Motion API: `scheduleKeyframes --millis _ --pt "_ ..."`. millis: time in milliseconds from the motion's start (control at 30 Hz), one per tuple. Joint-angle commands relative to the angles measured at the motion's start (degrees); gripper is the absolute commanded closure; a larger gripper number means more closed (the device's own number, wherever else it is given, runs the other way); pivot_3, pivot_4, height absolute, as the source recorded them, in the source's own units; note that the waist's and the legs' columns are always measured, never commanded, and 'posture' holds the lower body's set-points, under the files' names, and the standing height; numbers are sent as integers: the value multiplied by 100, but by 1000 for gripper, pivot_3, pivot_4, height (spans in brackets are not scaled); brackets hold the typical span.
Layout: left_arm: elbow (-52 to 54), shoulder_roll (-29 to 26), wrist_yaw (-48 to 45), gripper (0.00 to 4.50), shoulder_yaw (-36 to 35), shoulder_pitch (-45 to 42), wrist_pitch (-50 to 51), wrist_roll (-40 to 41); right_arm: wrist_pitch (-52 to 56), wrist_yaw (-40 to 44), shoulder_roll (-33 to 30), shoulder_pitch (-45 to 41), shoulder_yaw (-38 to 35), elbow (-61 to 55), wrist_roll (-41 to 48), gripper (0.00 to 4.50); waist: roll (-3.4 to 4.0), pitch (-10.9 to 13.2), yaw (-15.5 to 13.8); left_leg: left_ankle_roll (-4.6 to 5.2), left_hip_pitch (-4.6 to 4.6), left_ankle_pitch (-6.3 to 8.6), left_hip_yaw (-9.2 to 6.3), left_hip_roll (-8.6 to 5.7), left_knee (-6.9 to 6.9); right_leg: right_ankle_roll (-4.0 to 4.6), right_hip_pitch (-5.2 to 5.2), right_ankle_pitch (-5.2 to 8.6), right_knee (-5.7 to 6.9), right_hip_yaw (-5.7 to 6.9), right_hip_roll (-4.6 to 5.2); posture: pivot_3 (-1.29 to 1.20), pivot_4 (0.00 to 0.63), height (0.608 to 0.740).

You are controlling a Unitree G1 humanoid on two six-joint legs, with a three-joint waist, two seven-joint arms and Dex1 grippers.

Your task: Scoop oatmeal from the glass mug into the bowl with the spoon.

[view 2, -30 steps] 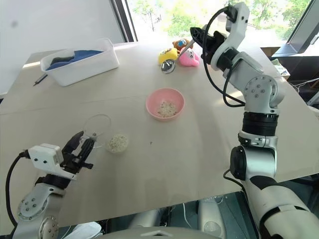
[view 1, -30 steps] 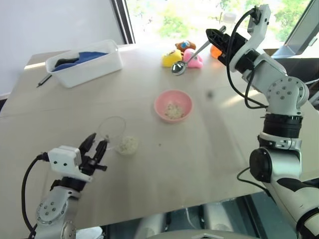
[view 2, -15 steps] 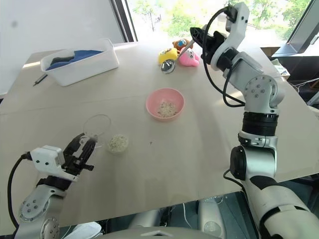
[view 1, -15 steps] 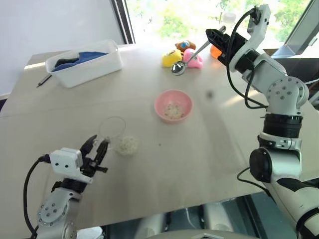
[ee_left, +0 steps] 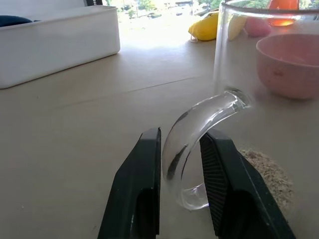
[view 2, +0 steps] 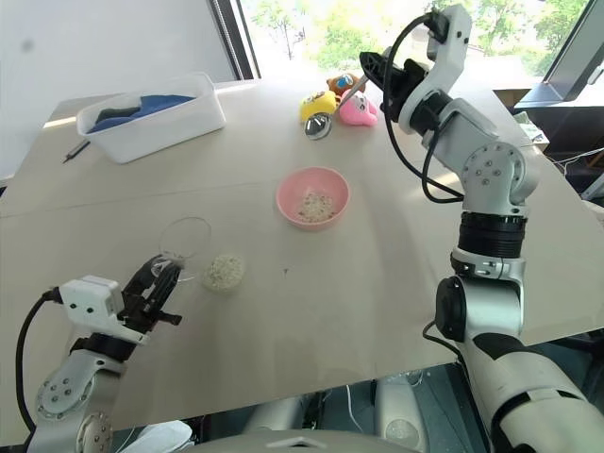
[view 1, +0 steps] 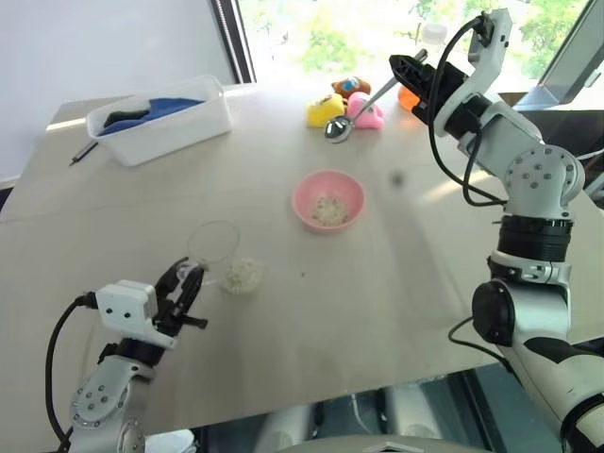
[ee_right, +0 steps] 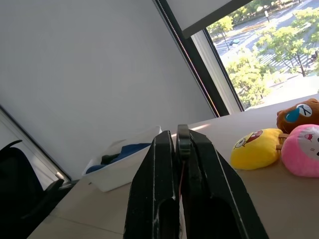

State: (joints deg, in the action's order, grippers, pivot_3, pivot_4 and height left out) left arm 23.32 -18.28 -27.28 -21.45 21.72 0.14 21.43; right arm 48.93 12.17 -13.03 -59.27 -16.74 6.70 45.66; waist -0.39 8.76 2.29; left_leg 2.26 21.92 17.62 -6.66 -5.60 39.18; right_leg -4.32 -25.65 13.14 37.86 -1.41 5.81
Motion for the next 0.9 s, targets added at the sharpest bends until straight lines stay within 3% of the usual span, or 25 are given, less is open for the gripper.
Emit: scheduleKeyframes --millis 33,367,400,433,900 --pt "61 -21 1 3269 -31 51 -100 2 -50 32 -20 -50 -65 -156 65 4500 0 0 0 0 0 0 0 0 0 0 0 0 0 0 0 0 150 740" --pt "72 -28 1 3269 -74 81 -79 35 -42 21 17 -48 -61 -168 84 4500 0 0 0 0 0 0 0 0 0 0 0 0 0 0 0 0 150 740" --pt "79 -35 1 3782 -81 78 -66 39 -42 18 22 -43 -61 -172 84 4500 0 0 0 0 0 0 0 0 0 0 0 0 0 0 0 0 150 740" --pt "88 -42 0 3926 -86 75 -49 48 -45 15 25 -38 -60 -175 82 4500 0 0 0 0 0 0 0 0 -1 0 0 0 0 0 0 0 150 740" --pt "58 -124 75 3926 -109 -102 71 12 -45 -20 47 30 -79 -226 97 4500 1 1 0 0 0 0 0 0 -2 0 0 0 -1 0 0 0 150 740"
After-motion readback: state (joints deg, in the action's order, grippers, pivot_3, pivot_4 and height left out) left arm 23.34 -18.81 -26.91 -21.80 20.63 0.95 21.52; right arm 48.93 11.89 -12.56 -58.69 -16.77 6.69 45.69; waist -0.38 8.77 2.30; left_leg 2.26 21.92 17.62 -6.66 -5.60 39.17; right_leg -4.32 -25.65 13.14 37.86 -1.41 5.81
